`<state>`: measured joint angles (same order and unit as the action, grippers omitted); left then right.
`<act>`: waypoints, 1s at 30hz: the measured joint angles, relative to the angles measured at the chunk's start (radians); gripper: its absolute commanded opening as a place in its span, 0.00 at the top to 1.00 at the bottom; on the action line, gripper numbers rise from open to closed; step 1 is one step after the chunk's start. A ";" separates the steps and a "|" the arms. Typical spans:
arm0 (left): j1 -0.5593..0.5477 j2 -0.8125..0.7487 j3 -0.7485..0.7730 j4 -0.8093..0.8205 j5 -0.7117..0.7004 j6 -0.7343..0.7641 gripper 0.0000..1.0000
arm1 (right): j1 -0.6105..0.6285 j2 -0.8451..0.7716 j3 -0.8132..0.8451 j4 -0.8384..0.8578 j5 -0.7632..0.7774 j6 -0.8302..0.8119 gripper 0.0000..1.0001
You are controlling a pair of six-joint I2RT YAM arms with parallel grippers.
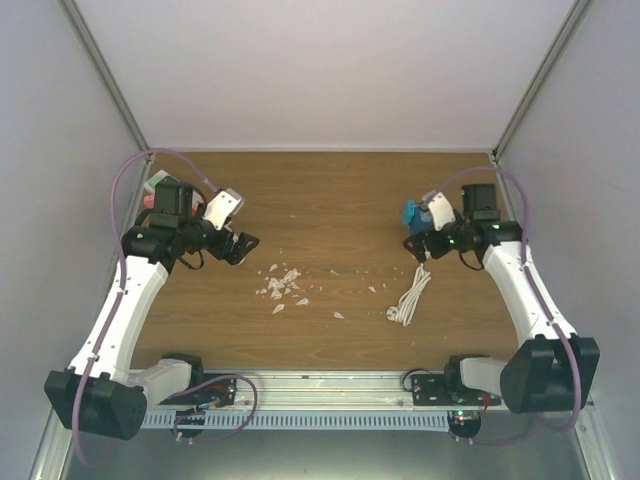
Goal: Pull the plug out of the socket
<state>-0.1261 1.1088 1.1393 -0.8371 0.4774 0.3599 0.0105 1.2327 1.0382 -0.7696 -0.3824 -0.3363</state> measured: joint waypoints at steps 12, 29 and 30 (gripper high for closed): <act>0.175 0.000 -0.072 -0.020 -0.024 0.009 0.01 | 0.402 0.292 0.224 0.145 0.058 0.013 0.00; 0.403 -0.020 -0.075 -0.020 0.069 -0.019 0.01 | 0.785 0.887 0.690 0.379 0.164 0.081 0.05; 0.404 -0.021 -0.075 -0.020 0.071 -0.020 0.01 | 0.795 0.912 0.710 0.390 0.169 0.087 0.05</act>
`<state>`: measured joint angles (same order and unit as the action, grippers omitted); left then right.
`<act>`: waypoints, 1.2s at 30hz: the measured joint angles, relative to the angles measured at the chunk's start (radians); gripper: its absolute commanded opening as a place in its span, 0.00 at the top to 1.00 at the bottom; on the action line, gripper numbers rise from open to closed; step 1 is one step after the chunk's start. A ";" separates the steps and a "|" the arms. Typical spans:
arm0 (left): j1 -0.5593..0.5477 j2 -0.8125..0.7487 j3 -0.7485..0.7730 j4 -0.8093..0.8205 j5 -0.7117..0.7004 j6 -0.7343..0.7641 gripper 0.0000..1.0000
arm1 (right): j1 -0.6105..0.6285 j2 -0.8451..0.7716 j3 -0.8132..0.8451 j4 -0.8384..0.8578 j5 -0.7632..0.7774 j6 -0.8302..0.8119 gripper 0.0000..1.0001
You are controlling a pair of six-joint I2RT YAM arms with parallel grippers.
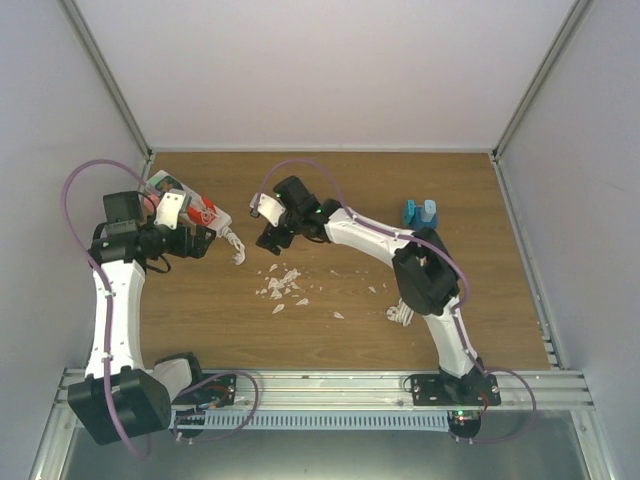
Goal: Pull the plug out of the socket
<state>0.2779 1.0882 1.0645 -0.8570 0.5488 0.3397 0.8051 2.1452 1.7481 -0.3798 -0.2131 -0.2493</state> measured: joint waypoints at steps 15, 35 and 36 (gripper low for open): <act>0.005 0.000 0.000 0.001 0.013 0.000 0.01 | 0.019 0.221 0.196 0.079 0.049 0.074 0.19; 0.005 -0.025 -0.027 0.011 0.015 0.000 0.01 | 0.076 0.457 0.413 0.163 0.050 0.109 0.37; 0.005 -0.025 -0.027 0.011 0.016 0.000 0.01 | 0.079 0.462 0.416 0.164 0.051 0.108 0.40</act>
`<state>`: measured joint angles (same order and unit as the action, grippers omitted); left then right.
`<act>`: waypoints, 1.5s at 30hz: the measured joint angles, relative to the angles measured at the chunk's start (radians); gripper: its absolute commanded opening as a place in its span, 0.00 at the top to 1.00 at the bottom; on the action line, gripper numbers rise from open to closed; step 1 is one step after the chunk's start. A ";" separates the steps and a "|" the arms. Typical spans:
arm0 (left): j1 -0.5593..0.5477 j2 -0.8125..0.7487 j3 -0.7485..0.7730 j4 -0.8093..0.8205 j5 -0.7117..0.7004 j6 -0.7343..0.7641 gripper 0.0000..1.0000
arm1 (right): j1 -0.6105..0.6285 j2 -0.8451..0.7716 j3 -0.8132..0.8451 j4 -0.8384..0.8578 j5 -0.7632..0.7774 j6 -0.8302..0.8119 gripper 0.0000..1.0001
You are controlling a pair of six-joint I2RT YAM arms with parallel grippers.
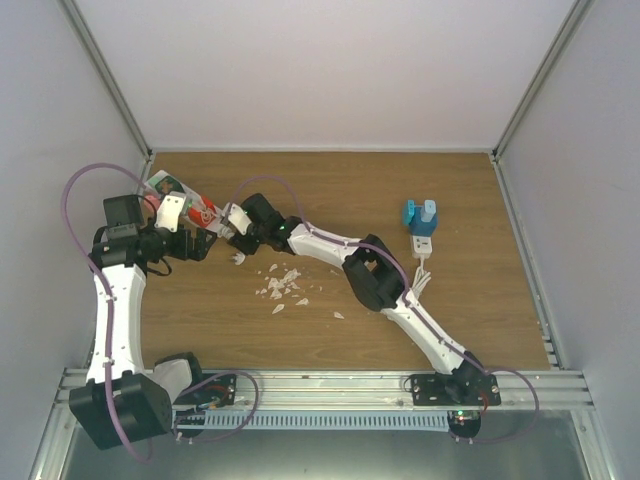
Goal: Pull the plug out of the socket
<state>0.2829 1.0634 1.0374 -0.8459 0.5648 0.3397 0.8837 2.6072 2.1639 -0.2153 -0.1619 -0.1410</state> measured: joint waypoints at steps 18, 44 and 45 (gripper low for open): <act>0.002 0.001 -0.006 0.000 0.007 0.039 0.01 | 0.012 -0.138 -0.250 0.026 0.003 -0.063 0.96; -0.013 0.061 -0.006 -0.031 0.079 0.288 0.01 | -0.281 -0.855 -1.223 -0.093 -0.217 -0.504 0.99; -0.015 0.066 -0.006 -0.035 0.084 0.303 0.01 | -0.295 -0.877 -1.252 -0.096 -0.227 -0.528 0.99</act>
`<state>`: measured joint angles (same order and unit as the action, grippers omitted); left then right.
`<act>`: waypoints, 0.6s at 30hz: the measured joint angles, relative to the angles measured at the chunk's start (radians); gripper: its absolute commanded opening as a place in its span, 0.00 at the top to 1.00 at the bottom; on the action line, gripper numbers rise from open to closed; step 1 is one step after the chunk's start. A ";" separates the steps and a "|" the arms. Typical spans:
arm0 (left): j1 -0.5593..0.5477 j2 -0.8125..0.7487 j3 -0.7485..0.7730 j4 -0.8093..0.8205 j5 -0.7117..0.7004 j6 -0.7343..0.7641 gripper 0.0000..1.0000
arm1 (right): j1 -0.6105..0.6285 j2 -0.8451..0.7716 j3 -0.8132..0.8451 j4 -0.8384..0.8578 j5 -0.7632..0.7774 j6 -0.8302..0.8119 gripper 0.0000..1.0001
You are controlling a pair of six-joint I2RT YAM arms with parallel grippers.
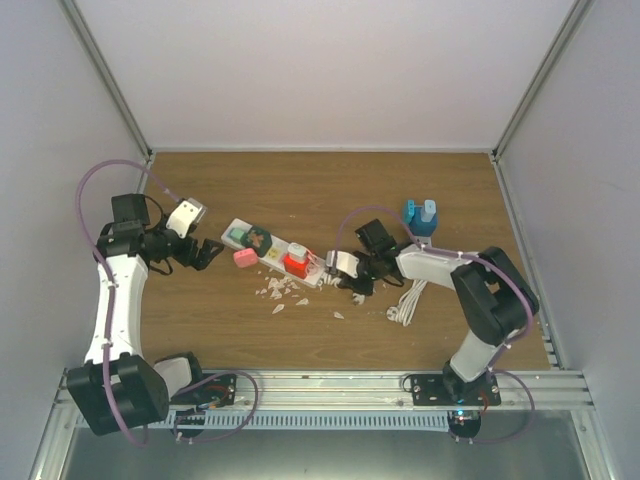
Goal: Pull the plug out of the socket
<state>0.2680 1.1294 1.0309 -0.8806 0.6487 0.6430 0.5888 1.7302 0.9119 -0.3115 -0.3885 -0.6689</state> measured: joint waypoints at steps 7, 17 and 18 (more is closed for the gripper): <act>-0.053 0.035 -0.010 -0.011 0.025 0.109 0.01 | -0.080 -0.127 -0.140 -0.032 -0.048 -0.127 0.75; -0.217 0.043 -0.217 0.089 0.000 0.152 0.06 | -0.126 -0.305 -0.180 -0.203 -0.083 -0.089 0.00; -0.231 0.041 -0.240 0.106 -0.006 0.152 0.06 | -0.127 -0.328 -0.169 -0.216 -0.089 -0.076 0.00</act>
<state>0.0372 1.1702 0.7906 -0.7750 0.6426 0.7948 0.4622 1.4017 0.7433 -0.5278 -0.4770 -0.7452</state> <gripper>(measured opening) 0.955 0.979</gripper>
